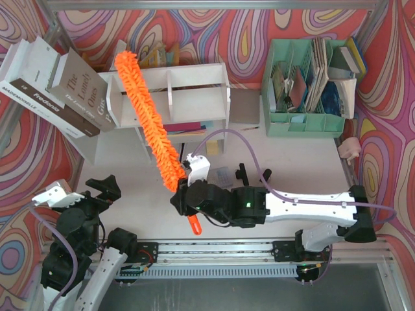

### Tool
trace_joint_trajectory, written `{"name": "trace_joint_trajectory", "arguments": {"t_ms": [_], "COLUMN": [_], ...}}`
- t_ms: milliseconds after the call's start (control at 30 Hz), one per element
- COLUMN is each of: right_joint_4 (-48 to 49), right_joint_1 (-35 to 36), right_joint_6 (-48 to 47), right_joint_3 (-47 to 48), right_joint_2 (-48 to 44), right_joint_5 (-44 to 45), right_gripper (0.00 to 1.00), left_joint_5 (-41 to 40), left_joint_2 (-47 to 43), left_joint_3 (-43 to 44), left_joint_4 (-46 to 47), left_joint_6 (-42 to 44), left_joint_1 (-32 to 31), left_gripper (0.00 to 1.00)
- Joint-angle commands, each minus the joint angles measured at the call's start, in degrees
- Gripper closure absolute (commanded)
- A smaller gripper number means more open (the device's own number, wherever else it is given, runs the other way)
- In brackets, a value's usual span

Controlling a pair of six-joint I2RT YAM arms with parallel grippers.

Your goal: Dust the bookshelf with a duster

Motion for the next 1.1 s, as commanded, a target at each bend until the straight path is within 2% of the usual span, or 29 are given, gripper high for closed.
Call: {"name": "trace_joint_trajectory", "arguments": {"t_ms": [0, 300, 600, 867, 1067], "right_joint_4": [2.59, 4.81, 4.7, 7.27, 4.02], "right_joint_1": [1.24, 1.55, 1.67, 3.47, 3.48], "right_joint_6": [4.76, 10.25, 7.94, 6.36, 9.5], "right_joint_3": [1.61, 1.97, 7.52, 7.86, 8.77], "right_joint_2": [2.45, 8.96, 14.38, 12.7, 15.17], "right_joint_5": [2.96, -1.99, -8.2, -4.76, -6.31], "right_gripper": [1.0, 1.0, 1.0, 1.0, 1.0], "left_joint_5": [-0.33, -1.46, -0.63, -0.46, -0.19], "left_joint_2": [0.12, -1.39, -1.08, -0.98, -1.05], "left_joint_3": [0.29, 0.28, 0.28, 0.28, 0.27], "left_joint_4": [-0.43, -1.29, -1.31, -1.35, -1.22], "left_joint_6": [-0.31, -1.11, -1.26, -1.32, -1.23], "left_joint_1": [0.25, 0.31, 0.2, 0.09, 0.07], "left_gripper": [0.01, 0.02, 0.02, 0.02, 0.01]}}
